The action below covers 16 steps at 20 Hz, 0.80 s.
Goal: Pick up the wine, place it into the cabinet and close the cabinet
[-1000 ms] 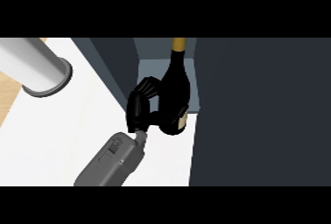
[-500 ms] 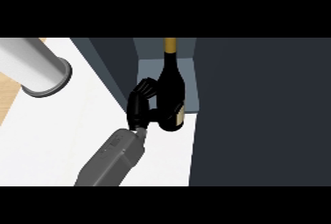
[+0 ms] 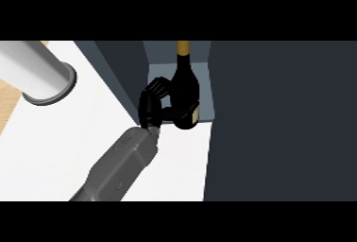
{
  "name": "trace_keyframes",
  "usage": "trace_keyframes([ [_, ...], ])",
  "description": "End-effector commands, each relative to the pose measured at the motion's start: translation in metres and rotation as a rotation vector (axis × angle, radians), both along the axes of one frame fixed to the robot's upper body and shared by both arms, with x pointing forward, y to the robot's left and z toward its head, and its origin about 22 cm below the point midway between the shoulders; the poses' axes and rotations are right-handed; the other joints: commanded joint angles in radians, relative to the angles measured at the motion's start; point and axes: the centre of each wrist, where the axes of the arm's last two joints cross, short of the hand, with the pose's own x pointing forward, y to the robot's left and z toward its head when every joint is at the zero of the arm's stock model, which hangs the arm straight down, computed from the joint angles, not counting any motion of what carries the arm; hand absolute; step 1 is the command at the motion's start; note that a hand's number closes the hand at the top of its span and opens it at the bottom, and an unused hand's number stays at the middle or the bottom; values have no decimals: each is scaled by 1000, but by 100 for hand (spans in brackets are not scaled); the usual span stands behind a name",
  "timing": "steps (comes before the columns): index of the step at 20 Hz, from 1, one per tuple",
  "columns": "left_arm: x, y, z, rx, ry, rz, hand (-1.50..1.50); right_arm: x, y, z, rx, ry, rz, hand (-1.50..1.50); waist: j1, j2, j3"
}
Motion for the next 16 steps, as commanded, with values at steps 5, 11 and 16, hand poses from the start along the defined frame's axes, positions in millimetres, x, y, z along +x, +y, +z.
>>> trace_keyframes([
  [5,27,-4,22,-10,2,50,150,-28,-5,22,76,-39,55,-150,0,0,0],
  [11,56,-1,49,8,1,59,150,-27,-6,20,66,-34,83,-150,-1,2,1],
  [16,74,-6,79,125,-27,122,150,-22,-4,13,100,-43,74,-150,-12,3,1],
])
